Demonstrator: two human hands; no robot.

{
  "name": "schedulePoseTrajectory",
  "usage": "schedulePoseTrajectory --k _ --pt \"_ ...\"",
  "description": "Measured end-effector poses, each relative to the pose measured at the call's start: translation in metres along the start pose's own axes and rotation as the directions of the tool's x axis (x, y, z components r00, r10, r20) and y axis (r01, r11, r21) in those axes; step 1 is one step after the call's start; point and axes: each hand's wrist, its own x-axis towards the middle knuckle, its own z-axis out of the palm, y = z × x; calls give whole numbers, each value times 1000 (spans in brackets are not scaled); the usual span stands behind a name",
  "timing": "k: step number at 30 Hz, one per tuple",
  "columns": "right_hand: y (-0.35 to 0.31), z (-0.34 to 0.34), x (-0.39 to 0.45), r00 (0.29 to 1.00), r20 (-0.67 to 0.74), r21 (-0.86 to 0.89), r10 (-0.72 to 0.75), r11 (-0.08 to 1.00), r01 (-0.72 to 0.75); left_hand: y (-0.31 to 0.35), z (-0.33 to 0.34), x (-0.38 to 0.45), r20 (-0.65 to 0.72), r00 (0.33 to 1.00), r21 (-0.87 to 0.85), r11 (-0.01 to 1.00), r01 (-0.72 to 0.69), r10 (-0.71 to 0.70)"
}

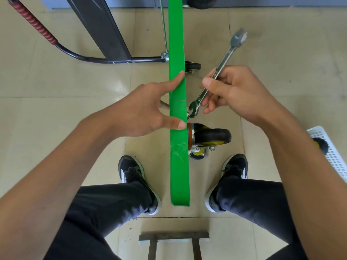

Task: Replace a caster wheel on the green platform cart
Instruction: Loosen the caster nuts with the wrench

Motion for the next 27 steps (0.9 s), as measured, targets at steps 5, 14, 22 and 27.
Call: schedulePoseTrajectory --k 5,14,22,27 --pt "-5 4 14 990 128 -64 63 996 -56 -2 0 2 0 1000 -5 1000 -6 6" --pt "0 22 19 997 78 -130 -27 991 37 -4 0 3 -7 1000 -3 1000 -14 14" --pt "23 48 -29 925 -185 -313 -331 912 264 -2 0 1 -13 1000 -25 1000 -18 18" --pt "48 63 -54 834 -269 -415 -482 839 351 -2 0 1 -17 1000 5 1000 -14 14"
